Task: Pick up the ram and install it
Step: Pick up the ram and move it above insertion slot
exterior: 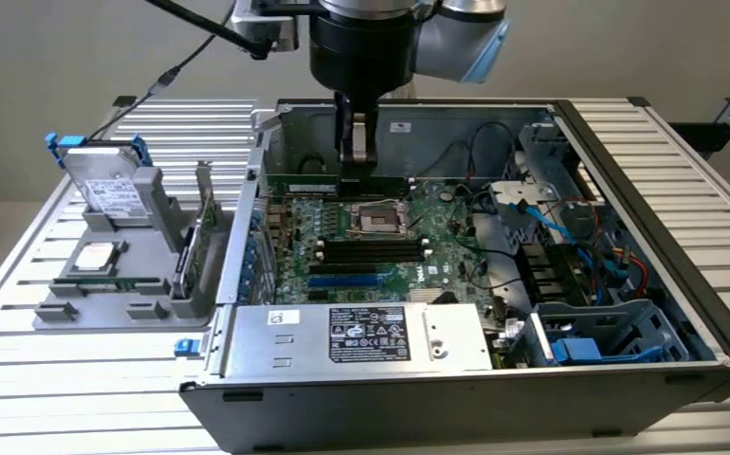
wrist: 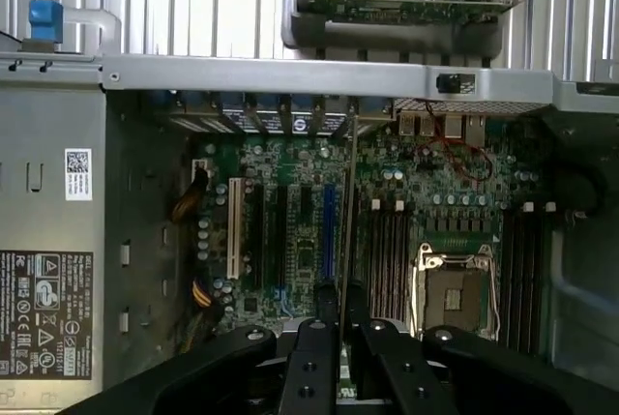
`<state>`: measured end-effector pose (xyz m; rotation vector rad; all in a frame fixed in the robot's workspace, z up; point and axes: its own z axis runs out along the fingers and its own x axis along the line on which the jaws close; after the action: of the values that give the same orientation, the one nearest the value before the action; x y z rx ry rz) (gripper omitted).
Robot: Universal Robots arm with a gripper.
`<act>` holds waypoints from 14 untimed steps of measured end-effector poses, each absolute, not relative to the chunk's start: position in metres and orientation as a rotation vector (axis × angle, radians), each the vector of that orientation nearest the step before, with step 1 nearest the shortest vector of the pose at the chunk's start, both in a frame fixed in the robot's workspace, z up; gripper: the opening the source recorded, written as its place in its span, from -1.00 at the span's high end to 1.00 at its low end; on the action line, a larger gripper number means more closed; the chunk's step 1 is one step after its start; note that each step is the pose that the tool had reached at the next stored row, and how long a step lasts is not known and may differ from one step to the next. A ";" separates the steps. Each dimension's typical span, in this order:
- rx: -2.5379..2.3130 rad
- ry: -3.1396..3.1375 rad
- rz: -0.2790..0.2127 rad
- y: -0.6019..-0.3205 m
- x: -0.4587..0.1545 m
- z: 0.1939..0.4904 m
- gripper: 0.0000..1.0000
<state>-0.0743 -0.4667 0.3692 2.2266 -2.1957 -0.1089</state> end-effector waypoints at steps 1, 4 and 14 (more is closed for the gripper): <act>2.226 -2.196 -0.108 -0.465 -0.070 0.367 0.73; 2.226 -2.195 -0.107 -0.460 -0.056 0.362 0.73; 2.224 -2.193 -0.103 -0.426 -0.028 0.347 0.73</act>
<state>-0.0279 -0.4258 0.3466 2.2237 -2.1935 -0.1029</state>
